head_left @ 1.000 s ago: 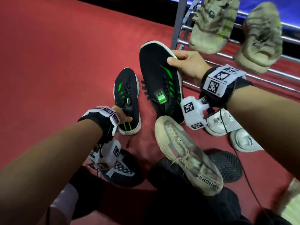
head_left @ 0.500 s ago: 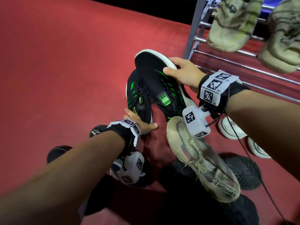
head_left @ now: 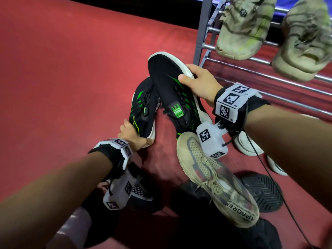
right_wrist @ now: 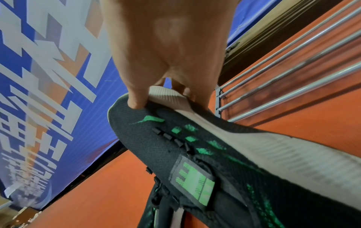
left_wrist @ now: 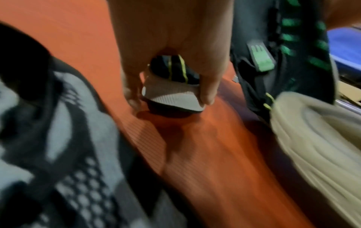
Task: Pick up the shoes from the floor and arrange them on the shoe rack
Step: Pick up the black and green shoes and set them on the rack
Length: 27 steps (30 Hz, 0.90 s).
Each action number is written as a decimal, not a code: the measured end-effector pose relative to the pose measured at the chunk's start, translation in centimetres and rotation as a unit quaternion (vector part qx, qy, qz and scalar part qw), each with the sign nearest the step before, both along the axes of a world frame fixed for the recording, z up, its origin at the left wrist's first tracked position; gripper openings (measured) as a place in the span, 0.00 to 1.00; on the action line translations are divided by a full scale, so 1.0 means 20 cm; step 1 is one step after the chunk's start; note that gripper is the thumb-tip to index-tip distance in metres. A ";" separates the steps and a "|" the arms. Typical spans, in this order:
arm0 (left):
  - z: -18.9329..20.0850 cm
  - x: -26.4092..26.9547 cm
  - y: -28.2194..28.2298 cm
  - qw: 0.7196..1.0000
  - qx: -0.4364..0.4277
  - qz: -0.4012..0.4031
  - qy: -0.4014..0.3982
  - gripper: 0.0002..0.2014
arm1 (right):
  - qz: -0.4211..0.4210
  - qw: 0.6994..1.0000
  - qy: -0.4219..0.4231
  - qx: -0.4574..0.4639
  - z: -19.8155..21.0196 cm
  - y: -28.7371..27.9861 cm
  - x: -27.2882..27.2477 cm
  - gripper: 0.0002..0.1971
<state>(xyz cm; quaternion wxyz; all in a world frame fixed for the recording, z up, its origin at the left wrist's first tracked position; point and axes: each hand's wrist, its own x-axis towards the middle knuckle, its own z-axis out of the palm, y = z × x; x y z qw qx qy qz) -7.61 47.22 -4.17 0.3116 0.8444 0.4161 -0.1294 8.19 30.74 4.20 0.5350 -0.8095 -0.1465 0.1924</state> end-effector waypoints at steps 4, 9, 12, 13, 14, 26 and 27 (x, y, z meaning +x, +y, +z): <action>0.05 0.03 0.31 0.997 -0.058 0.004 -0.051 0.54 | -0.010 0.999 -0.025 -0.020 -0.02 0.05 0.00 0.17; 0.15 0.05 0.47 0.959 -0.203 0.082 -0.178 0.47 | 0.012 0.998 -0.057 -0.038 -0.02 0.09 -0.07 0.16; 0.22 0.06 0.47 0.935 -0.287 0.086 -0.190 0.42 | 0.012 0.991 -0.119 -0.057 0.00 0.08 -0.15 0.17; 0.24 0.07 0.47 0.929 -0.296 0.083 -0.206 0.40 | 0.012 0.988 -0.141 -0.061 0.02 0.08 -0.18 0.17; 0.26 0.08 0.47 0.924 -0.299 0.090 -0.219 0.40 | 0.009 0.985 -0.157 -0.065 0.04 0.08 -0.20 0.19; 0.98 0.05 0.59 0.921 -0.232 0.084 -0.301 0.26 | -0.067 0.979 -0.191 0.027 0.76 -0.02 -0.33 0.21; 1.06 0.03 0.59 0.925 -0.229 0.060 -0.297 0.25 | -0.069 0.978 -0.197 0.029 0.82 -0.04 -0.34 0.20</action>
